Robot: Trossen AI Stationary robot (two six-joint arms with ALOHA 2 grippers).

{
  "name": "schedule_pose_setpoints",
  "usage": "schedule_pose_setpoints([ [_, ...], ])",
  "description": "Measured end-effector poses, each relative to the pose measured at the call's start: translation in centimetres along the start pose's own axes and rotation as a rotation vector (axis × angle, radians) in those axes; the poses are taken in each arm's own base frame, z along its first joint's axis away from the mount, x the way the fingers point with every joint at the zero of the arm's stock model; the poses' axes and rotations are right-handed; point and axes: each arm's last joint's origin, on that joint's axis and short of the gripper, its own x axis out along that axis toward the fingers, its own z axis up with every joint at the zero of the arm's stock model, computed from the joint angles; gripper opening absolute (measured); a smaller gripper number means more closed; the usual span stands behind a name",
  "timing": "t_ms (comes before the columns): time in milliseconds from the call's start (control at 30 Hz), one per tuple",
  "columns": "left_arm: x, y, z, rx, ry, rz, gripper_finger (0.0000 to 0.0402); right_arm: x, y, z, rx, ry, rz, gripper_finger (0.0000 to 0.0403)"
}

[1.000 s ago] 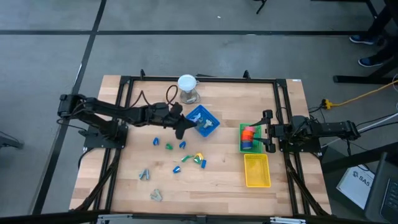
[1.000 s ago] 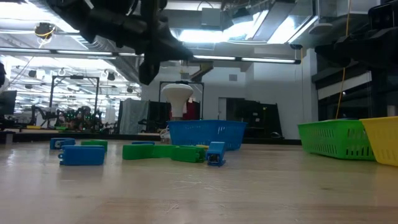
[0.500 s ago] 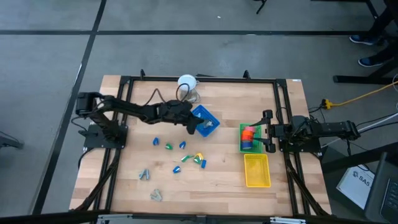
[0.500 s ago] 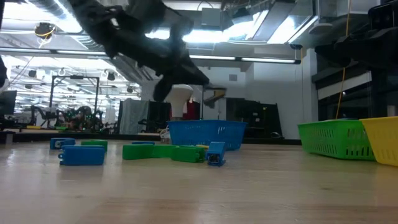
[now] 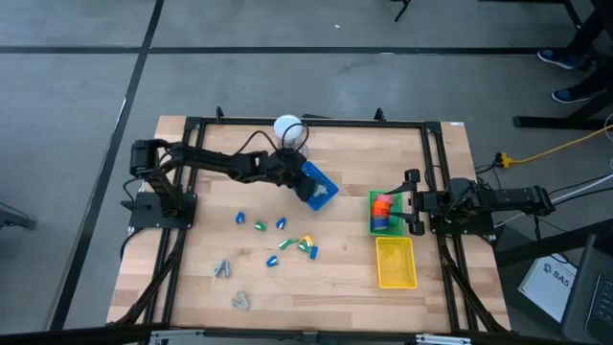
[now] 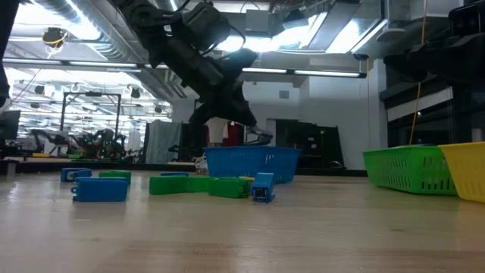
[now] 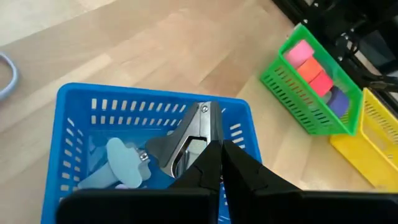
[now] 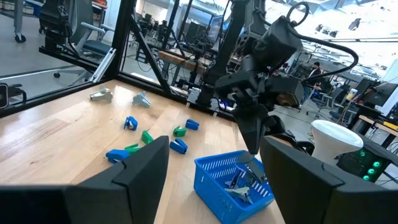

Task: Pick and place Stapler, Stapler remover, tape
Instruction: Put the gray stapler remover into the blue bin, then put the blue stapler remover into the blue bin

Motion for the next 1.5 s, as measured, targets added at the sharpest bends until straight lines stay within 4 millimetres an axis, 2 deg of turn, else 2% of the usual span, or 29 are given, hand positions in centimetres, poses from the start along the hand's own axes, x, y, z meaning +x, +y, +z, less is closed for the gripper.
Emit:
schedule_pose_setpoints([
  [500, 0.0, 1.1, 0.2, -0.188, -0.008, 0.093, 0.0007, 0.0, 0.0, 0.0, 0.000, 0.000, 0.000, 0.0259],
  [1033, 0.0, 1.3, 0.5, -0.160, -0.042, 0.113, 0.0069, 0.0, 0.0, 0.0, 0.000, -0.001, 0.000, 0.0259],
  [1233, -0.1, -0.2, 0.6, -0.045, -0.085, 0.025, 0.0070, 0.0, 0.0, 0.0, 0.000, -0.001, 0.000, 0.0259],
  [1500, -1.2, -2.9, -0.6, 0.019, -0.034, -0.100, 0.0058, 0.0, 0.0, 0.0, 0.000, -0.001, 0.000, 0.0259],
])
